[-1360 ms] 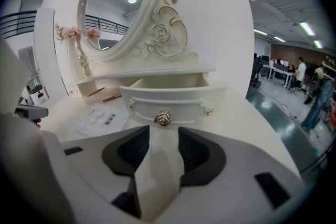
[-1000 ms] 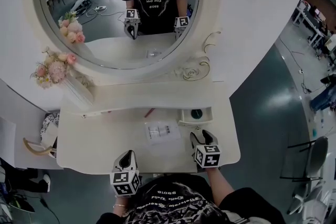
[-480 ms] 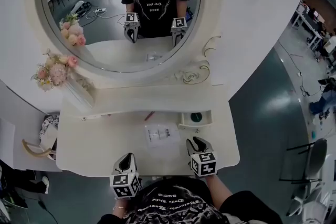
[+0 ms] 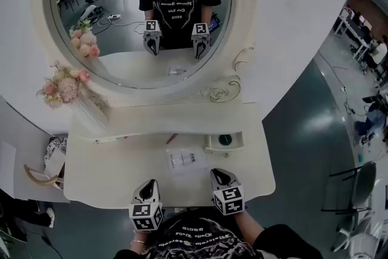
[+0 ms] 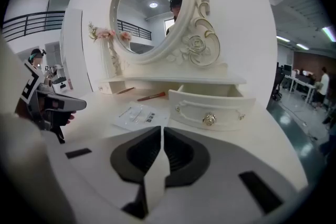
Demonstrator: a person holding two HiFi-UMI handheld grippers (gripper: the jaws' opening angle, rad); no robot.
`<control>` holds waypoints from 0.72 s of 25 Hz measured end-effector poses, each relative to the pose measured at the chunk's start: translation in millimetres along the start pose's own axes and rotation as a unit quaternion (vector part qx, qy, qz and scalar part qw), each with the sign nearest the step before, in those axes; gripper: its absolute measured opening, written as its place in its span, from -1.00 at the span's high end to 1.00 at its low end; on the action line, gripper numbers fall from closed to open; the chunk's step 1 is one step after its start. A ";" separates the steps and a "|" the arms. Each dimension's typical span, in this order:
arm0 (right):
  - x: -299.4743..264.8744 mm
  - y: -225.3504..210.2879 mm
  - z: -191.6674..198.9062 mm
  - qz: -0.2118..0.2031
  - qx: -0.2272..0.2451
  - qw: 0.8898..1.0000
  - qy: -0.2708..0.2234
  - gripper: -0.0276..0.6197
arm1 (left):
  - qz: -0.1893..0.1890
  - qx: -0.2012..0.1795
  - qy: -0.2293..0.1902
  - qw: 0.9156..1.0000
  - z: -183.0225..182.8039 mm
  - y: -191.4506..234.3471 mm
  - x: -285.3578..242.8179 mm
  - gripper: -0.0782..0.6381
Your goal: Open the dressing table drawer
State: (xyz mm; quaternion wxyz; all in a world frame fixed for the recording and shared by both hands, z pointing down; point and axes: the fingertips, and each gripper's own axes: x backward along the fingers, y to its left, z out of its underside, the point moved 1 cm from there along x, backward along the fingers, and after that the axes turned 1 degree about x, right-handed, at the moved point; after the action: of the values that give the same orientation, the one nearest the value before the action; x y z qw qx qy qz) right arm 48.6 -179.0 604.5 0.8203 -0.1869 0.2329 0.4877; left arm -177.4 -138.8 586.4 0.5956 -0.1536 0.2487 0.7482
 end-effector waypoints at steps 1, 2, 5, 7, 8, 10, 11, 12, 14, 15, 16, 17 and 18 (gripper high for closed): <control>0.8 -0.6 -0.8 0.002 -0.001 1.000 -0.002 0.84 | 0.005 -0.005 0.001 1.000 0.4 -2.8 -0.7 0.73; 1.5 -0.6 -1.3 0.002 -0.003 1.000 -0.004 0.86 | 0.010 -0.010 0.002 1.000 0.8 -6.0 -1.5 0.73; 3.6 4.2 -2.0 -0.007 -0.001 1.000 -0.005 0.88 | 0.032 -0.032 0.007 0.999 1.1 -17.4 -3.4 0.73; 4.1 10.8 0.3 -0.016 0.013 1.000 0.001 0.88 | 0.045 -0.046 0.010 0.998 1.4 -24.9 -3.9 0.73; 3.8 14.7 2.2 -0.021 0.023 1.000 0.005 0.88 | 0.051 -0.051 0.011 0.997 1.7 -28.2 -3.9 0.73; 3.5 21.4 5.1 -0.031 0.037 0.999 0.010 0.88 | 0.063 -0.057 0.012 0.996 2.5 -34.1 -3.7 0.73; 3.6 23.6 5.5 -0.034 0.041 0.999 0.010 0.88 | 0.068 -0.058 0.012 0.996 3.1 -36.2 -3.9 0.73; 3.6 25.1 5.7 -0.036 0.043 0.998 0.009 0.88 | 0.071 -0.059 0.013 0.996 3.9 -37.6 -4.1 0.73; 4.0 26.8 7.6 -0.037 0.046 0.998 0.014 0.89 | 0.075 -0.059 0.017 0.995 5.9 -39.5 -4.1 0.73; 4.5 27.8 9.2 -0.037 0.048 0.998 0.019 0.89 | 0.077 -0.060 0.019 0.995 7.0 -40.6 -3.8 0.73; 5.2 29.1 10.6 -0.038 0.050 0.998 0.022 0.89 | 0.078 -0.061 0.020 0.995 7.9 -41.6 -3.3 0.73; 6.1 30.3 11.8 -0.039 0.052 0.998 0.024 0.89 | 0.079 -0.062 0.021 0.995 8.5 -42.5 -2.7 0.73; 7.0 31.4 12.9 -0.040 0.053 0.997 0.026 0.89 | 0.080 -0.062 0.022 0.995 9.0 -43.2 -2.0 0.73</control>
State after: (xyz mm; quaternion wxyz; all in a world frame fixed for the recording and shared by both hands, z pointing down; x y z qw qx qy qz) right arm 26.3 -152.8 608.7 0.8415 -0.1644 0.2722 0.4367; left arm -134.5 -128.3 586.7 0.5175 -0.1867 0.2262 0.8038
